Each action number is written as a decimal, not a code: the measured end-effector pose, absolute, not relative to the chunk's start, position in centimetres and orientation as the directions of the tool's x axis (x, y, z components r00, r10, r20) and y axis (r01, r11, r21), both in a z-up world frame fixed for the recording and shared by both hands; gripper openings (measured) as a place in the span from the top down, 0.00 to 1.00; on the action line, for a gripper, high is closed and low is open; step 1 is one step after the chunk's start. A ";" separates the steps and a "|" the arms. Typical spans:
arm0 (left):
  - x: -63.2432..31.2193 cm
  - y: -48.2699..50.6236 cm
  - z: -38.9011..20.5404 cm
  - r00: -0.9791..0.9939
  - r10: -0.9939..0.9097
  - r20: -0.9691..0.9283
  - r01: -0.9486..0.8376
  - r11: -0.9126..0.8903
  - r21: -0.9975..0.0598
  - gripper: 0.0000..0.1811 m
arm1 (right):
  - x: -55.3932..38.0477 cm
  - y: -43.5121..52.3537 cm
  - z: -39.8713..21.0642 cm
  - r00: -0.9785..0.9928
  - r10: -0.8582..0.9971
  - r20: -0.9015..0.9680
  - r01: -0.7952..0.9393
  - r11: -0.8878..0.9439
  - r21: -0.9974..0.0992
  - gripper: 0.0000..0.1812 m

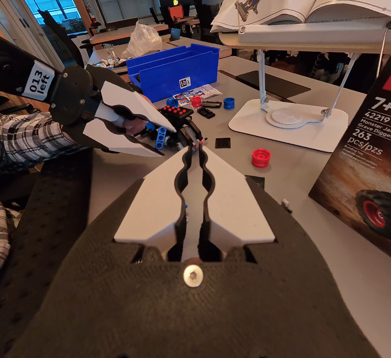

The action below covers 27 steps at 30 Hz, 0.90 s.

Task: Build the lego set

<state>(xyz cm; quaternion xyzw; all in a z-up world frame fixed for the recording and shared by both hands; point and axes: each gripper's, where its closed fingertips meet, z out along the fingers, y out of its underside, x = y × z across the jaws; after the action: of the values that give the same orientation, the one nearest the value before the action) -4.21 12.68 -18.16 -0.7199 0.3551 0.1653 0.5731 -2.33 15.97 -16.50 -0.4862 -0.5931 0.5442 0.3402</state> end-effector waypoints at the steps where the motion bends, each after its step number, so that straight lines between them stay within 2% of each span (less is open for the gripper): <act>1: -4.2 12.7 -18.2 0.694 -0.323 -0.644 -0.700 -0.091 -0.708 0.86 | -2.3 16.1 -16.5 -0.293 0.948 -0.125 0.205 -0.066 -0.977 0.98; 5: -4.4 12.7 -18.3 0.694 -0.326 -0.642 -0.699 -0.093 -0.709 0.87 | -2.3 17.3 -16.8 -0.261 0.958 -0.116 0.235 -0.054 -0.971 0.97; 14: -4.3 12.9 -19.1 0.706 -0.355 -0.613 -0.683 -0.113 -0.722 0.87 | 2.2 24.5 -17.0 -0.056 0.998 -0.043 0.376 -0.018 -0.926 0.96; 18: -3.7 12.9 -20.0 0.700 -0.391 -0.598 -0.685 -0.128 -0.717 0.87 | 3.7 24.8 -20.5 -0.074 0.997 0.021 0.546 0.058 -0.836 0.96; 22: -3.5 13.1 -20.6 0.697 -0.409 -0.589 -0.686 -0.141 -0.714 0.87 | 3.8 23.3 -25.1 -0.118 0.993 -0.005 0.692 0.079 -0.718 0.95; 27: -3.5 13.1 -20.9 0.698 -0.414 -0.584 -0.685 -0.148 -0.714 0.87 | 3.6 22.9 -27.6 -0.097 0.995 -0.017 0.774 0.065 -0.630 0.96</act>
<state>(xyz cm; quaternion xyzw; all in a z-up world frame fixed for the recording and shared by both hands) -3.51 13.14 -20.91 -0.7471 0.3677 0.1254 0.5393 3.64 22.90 -27.55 -0.6353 -0.6963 0.2527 0.2187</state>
